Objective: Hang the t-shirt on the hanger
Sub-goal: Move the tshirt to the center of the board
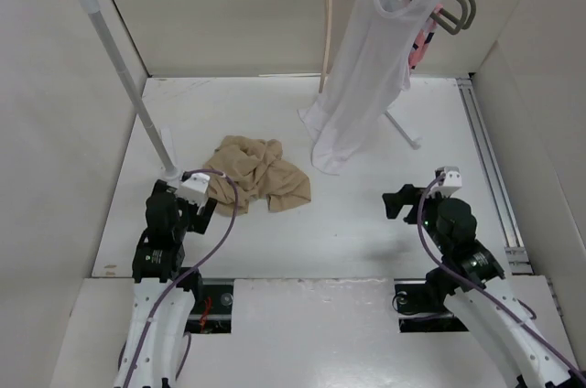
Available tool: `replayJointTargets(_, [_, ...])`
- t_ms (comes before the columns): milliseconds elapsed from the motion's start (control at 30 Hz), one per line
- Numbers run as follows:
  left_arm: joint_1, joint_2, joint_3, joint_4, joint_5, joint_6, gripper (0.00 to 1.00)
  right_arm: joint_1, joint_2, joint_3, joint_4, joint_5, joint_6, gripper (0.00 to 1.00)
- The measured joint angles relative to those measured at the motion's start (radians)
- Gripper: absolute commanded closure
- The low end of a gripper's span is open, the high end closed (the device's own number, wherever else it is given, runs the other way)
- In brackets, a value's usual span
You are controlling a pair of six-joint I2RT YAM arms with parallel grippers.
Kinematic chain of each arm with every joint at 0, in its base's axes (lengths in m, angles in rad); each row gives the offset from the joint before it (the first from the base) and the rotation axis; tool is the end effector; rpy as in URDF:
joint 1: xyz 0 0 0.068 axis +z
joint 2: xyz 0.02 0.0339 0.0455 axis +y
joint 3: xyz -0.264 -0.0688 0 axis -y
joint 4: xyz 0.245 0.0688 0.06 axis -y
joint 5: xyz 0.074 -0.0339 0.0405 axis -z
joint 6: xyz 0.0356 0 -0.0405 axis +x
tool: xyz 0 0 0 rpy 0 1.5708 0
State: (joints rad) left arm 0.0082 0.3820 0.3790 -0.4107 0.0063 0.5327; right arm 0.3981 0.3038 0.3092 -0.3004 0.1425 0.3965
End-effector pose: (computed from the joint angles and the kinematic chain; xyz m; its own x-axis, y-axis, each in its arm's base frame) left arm 0.1206 0.0008 0.2271 -0.3475 0.5050 -0.7901 0.2021 0.8631 0.4628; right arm 0.1101 0.0408 0.2220 -0.3470 0.2688 -0.8985 -0.1349 0.9338 0.3314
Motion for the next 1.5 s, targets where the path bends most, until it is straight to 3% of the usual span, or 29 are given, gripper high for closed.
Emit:
replayJointTargets(200, [0.0,0.0,0.001,0.01,-0.012,-0.028,0.0,-0.001,0.106,0.005,0.055,-0.067,-0.037,0.0])
replayJointTargets(400, [0.0,-0.022,0.071,0.011,-0.008,-0.062,0.0,0.068,0.491,0.124,0.124,-0.132,-0.165,0.0])
replayJointTargets(667, [0.0,-0.145,0.127,0.073,-0.035,-0.151,0.0,0.442,1.074,0.617,0.182,-0.099,-0.407,0.0])
replayJointTargets(900, [0.0,-0.179,0.128,0.081,-0.082,-0.186,0.0,0.513,1.513,1.014,0.24,-0.105,-0.479,0.0])
replayJointTargets(1033, [0.0,-0.18,0.128,0.082,-0.097,-0.193,0.0,0.513,1.685,1.122,0.236,-0.105,-0.467,0.4])
replayJointTargets(1067, [0.0,-0.182,0.128,0.082,-0.098,-0.195,0.0,0.512,1.716,1.142,0.222,-0.105,-0.465,0.67])
replayJointTargets(1167, [0.0,-0.19,0.127,0.082,-0.098,-0.196,0.0,0.511,1.781,1.183,0.18,-0.118,-0.457,1.0])
replayJointTargets(1333, [0.0,-0.209,0.124,0.082,-0.098,-0.198,0.0,0.52,1.781,1.199,0.121,-0.14,-0.466,1.0])
replayJointTargets(1500, [0.0,-0.229,0.12,0.085,-0.099,-0.199,0.0,0.589,1.619,1.155,0.108,-0.153,-0.526,1.0])
